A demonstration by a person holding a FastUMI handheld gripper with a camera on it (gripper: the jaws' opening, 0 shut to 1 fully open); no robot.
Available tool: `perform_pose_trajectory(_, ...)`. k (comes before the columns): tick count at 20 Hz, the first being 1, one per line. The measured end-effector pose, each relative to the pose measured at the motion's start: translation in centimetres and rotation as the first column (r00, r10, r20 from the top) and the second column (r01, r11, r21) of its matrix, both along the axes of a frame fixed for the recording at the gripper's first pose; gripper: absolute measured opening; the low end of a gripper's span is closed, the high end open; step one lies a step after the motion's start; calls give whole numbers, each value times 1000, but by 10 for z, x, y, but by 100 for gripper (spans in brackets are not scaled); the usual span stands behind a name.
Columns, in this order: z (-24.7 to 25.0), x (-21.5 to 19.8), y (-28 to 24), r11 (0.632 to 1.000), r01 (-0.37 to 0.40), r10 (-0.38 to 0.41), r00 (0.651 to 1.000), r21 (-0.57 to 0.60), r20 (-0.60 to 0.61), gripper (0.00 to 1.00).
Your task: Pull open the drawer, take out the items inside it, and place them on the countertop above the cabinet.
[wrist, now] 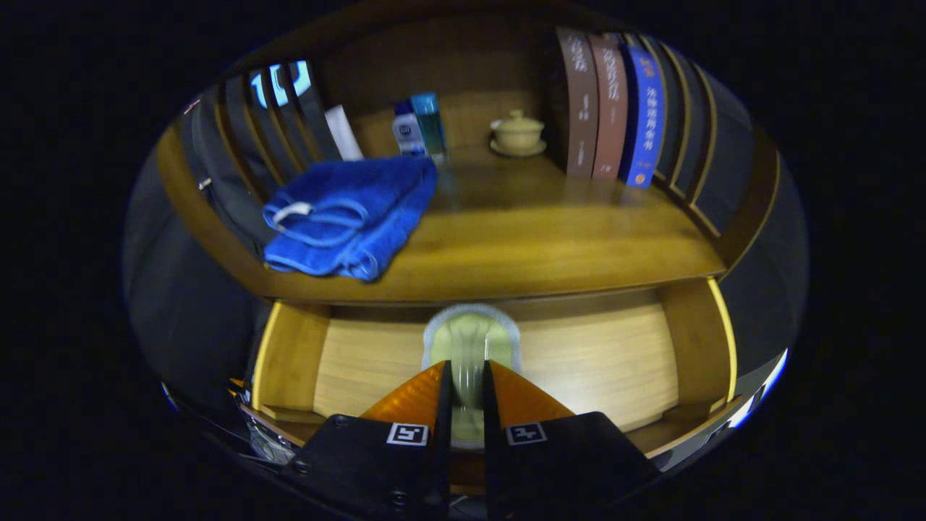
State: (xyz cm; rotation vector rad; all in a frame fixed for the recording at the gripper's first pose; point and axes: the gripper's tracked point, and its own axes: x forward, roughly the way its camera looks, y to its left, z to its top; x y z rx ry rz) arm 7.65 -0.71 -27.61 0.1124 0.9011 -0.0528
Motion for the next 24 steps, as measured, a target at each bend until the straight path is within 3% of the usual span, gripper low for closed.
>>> perform_pose_trajectory(7, 66, 54, -6, 1000, -18, 22, 983, -23, 183, 24)
perform_pose_trajectory(15, 20, 151, -31, 999, 26, -23, 992, -21, 123, 24)
perform_pose_trajectory(20, 7, 168, -31, 999, 38, -34, 993, -38, 111, 24)
perform_pose_trajectory(23, 6, 165, -32, 998, 58, -54, 992, -24, 114, 100)
perform_pose_trajectory(24, 8, 163, -32, 998, 58, -56, 991, -20, 121, 98)
